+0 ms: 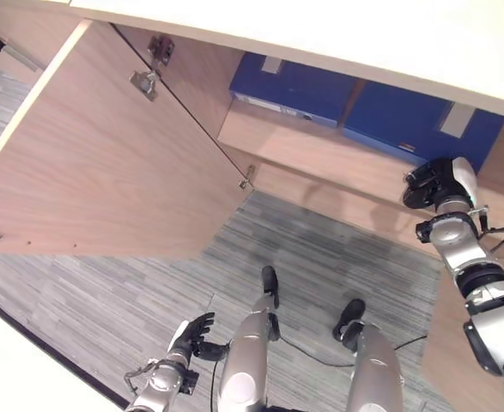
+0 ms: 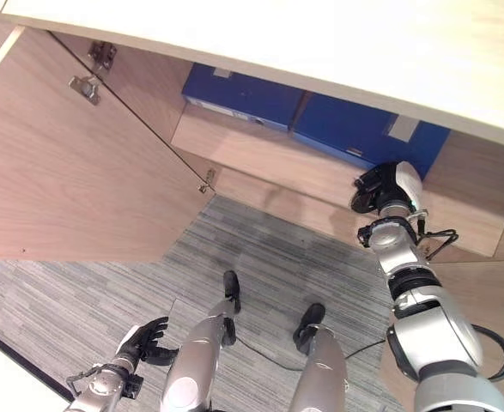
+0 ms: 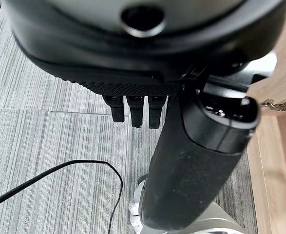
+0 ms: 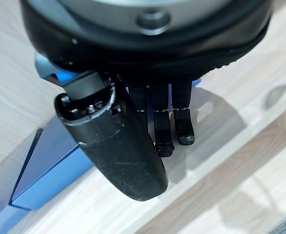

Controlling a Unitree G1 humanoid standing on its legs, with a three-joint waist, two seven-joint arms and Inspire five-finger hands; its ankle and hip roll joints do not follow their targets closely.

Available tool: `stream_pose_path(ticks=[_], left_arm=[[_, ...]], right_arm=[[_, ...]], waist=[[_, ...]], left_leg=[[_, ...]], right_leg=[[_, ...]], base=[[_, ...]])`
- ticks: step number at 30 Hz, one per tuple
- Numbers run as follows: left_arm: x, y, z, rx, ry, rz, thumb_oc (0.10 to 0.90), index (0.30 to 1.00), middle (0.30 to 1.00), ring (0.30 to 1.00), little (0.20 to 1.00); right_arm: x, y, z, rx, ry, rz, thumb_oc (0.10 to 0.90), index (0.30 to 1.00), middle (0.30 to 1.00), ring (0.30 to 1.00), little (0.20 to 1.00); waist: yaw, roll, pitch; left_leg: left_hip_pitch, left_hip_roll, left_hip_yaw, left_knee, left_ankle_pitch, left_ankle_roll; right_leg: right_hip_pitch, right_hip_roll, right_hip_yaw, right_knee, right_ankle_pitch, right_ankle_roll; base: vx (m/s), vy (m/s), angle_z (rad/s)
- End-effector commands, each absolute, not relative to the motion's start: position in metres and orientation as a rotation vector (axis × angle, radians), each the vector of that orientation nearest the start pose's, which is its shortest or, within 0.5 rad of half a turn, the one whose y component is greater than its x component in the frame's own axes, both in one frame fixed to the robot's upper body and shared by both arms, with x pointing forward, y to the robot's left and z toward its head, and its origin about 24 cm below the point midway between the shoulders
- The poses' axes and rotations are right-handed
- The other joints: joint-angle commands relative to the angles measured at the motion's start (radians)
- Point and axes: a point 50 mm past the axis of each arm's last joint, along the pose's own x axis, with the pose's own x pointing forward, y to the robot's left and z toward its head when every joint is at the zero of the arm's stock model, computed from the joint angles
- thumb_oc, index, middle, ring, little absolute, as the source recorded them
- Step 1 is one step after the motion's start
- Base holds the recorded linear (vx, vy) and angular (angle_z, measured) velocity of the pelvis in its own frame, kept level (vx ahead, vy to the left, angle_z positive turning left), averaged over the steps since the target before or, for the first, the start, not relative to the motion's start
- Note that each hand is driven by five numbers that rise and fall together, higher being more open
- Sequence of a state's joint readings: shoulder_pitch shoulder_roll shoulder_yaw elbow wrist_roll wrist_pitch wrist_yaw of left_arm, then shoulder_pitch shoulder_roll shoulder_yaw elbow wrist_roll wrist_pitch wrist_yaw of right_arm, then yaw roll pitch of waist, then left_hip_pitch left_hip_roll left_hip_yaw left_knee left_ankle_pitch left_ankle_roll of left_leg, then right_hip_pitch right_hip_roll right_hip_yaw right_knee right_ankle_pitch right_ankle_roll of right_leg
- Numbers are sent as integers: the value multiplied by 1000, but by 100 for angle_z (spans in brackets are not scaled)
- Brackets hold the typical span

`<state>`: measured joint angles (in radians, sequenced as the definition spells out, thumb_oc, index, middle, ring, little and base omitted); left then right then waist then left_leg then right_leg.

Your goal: Put the empty folder in the office cabinet

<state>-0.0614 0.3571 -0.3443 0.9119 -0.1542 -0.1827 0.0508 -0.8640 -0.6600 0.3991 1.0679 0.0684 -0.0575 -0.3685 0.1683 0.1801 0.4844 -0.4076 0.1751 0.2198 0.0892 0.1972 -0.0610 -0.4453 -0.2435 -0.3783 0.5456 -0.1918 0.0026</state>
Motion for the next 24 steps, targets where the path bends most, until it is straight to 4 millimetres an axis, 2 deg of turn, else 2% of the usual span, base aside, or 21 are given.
stream_pose_path(ticks=[1, 2, 3, 4, 5, 6, 16, 17, 18, 19, 21, 22, 24], left_arm=[[176, 245, -106, 407, 703, -58, 800, 900, 900, 900, 900], [179, 245, -104, 406, 692, -62, 800, 900, 900, 900, 900], [179, 245, -104, 406, 691, -62, 800, 900, 900, 900, 900], [179, 244, -103, 403, 688, -65, 800, 900, 900, 900, 900], [180, 244, -103, 403, 686, -65, 800, 900, 900, 900, 900], [180, 244, -103, 403, 685, -68, 800, 900, 900, 900, 900], [185, 244, -95, 410, 644, -109, 800, 900, 900, 900, 900], [185, 243, -94, 415, 640, -119, 800, 900, 900, 900, 900], [186, 244, -93, 418, 634, -130, 800, 900, 900, 900, 900], [186, 243, -93, 417, 634, -130, 800, 900, 900, 900, 900], [187, 244, -91, 420, 628, -141, 800, 900, 900, 900, 900], [187, 244, -91, 419, 628, -142, 800, 900, 900, 900, 900], [186, 247, -90, 425, 628, -143, 800, 900, 900, 900, 900]], right_arm=[[380, -310, 184, -739, -80, -556, 400, 300, 300, 300, 300], [381, -313, 189, -734, -78, -570, 400, 300, 300, 300, 300], [381, -313, 189, -734, -78, -570, 400, 300, 300, 300, 300], [380, -318, 192, -734, -69, -588, 400, 300, 300, 300, 300], [380, -317, 192, -733, -71, -589, 400, 300, 300, 300, 300], [379, -321, 193, -738, -63, -601, 400, 300, 300, 300, 300], [366, -359, 231, -771, -37, -758, 400, 300, 300, 300, 300], [364, -363, 235, -769, -39, -777, 400, 300, 300, 300, 300], [359, -370, 249, -766, -61, -816, 400, 300, 300, 300, 300], [359, -370, 250, -766, -62, -816, 400, 300, 300, 300, 300], [354, -377, 267, -762, -102, -857, 400, 300, 300, 300, 300], [354, -377, 268, -763, -103, -857, 400, 300, 300, 300, 300], [349, -381, 286, -745, -153, -891, 400, 300, 300, 300, 300]], waist=[[6, -7, -11], [10, -1, -5], [10, -1, -4], [10, -2, -6], [13, 2, -1], [11, -1, -3], [25, 30, 6], [28, 33, 6], [30, 38, 3], [30, 39, 4], [34, 41, -2], [33, 42, -2], [36, 43, -10]], left_leg=[[21, 77, -33, 145, -143, -106], [9, 79, -24, 136, -113, -95], [9, 79, -24, 136, -113, -95], [17, 74, -33, 139, -137, -107], [7, 77, -25, 134, -110, -95], [17, 72, -33, 136, -136, -107], [6, 60, -39, 116, -117, -111], [6, 58, -39, 112, -114, -112], [8, 54, -40, 103, -109, -113], [8, 54, -41, 102, -108, -113], [10, 49, -43, 85, -99, -116], [11, 48, -44, 84, -99, -116], [13, 45, -46, 70, -93, -118]], right_leg=[[59, -24, 83, -56, -38, 133], [50, -24, 68, -68, -4, 124], [50, -24, 68, -68, -4, 124], [56, -27, 80, -59, -33, 133], [49, -25, 67, -69, -2, 124], [54, -28, 79, -59, -31, 134], [33, -43, 68, -52, -28, 139], [32, -45, 66, -52, -27, 140], [30, -48, 64, -51, -25, 142], [30, -49, 64, -51, -25, 142], [31, -50, 60, -54, -23, 144], [31, -51, 60, -54, -23, 144], [31, -54, 56, -54, -23, 146]], base=[[-23, 9, 12], [-18, 7, 13], [-20, 12, 12], [-7, 10, 8], [81, -10, 5], [-8, 5, 3], [8, 0, 2], [-1, 12, 3], [-1, 12, 3], [0, 12, 5], [8, -2, 5], [8, -1, 6], [6, 8, 8]])
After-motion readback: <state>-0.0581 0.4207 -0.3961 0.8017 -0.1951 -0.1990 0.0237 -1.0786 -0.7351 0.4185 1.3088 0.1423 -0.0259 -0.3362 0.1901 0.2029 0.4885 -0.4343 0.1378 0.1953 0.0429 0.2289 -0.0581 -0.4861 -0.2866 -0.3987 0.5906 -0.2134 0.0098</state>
